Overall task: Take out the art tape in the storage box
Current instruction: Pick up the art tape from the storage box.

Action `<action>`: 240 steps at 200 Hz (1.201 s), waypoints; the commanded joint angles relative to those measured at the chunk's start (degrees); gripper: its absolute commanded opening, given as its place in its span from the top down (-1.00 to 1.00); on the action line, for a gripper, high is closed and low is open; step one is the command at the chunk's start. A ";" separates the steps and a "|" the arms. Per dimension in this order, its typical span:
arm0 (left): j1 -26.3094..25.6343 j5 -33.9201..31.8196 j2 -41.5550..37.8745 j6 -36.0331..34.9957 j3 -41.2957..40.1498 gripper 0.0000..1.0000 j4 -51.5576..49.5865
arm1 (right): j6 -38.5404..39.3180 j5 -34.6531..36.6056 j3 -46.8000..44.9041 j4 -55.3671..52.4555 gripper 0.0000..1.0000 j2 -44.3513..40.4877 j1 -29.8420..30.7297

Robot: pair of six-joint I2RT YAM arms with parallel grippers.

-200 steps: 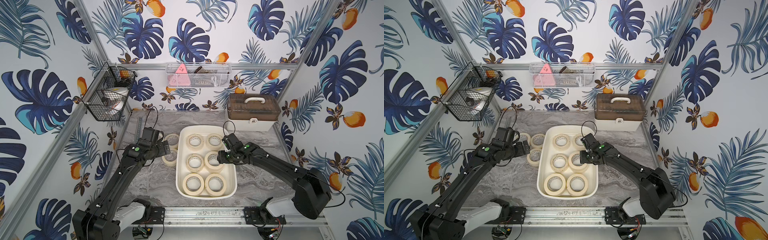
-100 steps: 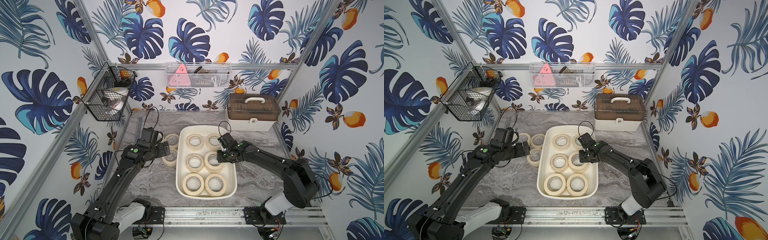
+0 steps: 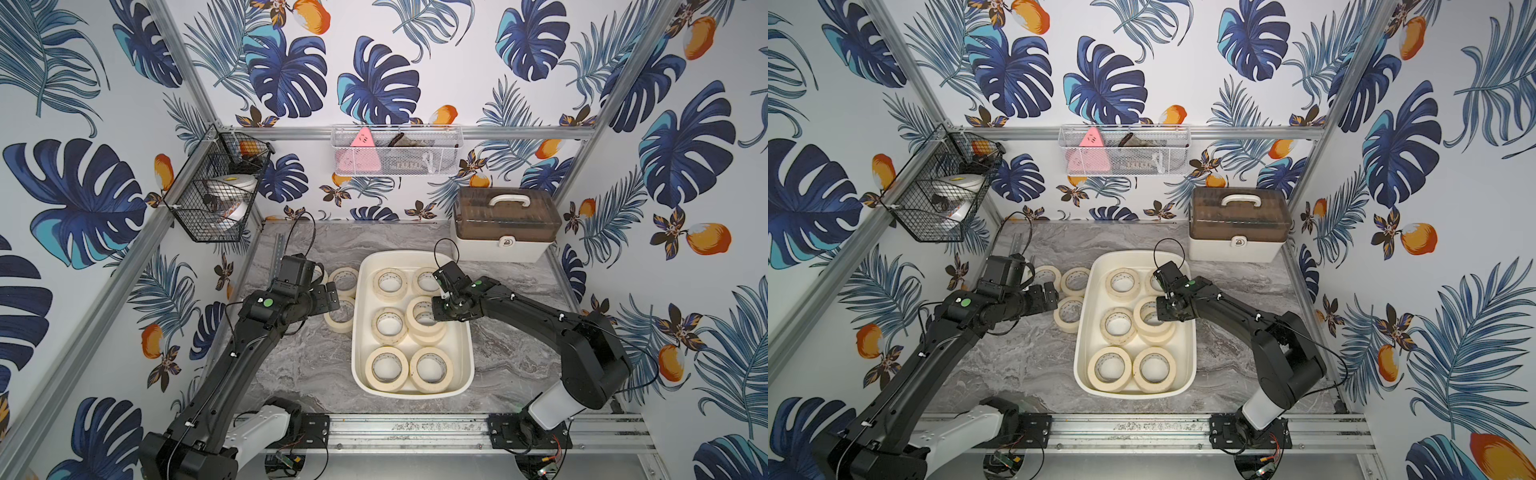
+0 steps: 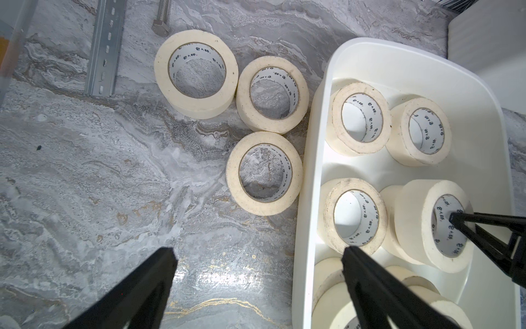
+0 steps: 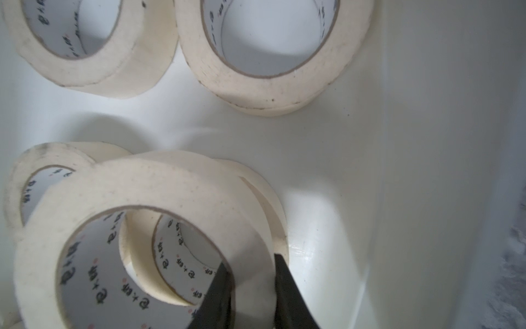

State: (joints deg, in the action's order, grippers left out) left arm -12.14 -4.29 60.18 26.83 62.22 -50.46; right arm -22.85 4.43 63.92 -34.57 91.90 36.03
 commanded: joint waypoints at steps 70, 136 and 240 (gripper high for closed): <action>-2.14 1.32 -3.47 -2.49 4.74 -0.86 -2.53 | -0.60 4.69 14.01 -8.61 0.82 -1.84 6.60; -14.62 -7.40 -1.16 -0.75 11.92 -0.73 -8.52 | -3.72 6.91 22.53 -8.42 0.80 1.82 15.07; -23.34 -11.46 2.29 0.93 9.80 -0.57 -7.14 | -6.82 5.77 31.52 -6.17 0.78 9.76 21.60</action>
State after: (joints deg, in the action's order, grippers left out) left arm -34.39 -12.84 61.63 27.03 72.42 -58.08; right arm -28.08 10.52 94.15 -43.27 101.03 57.01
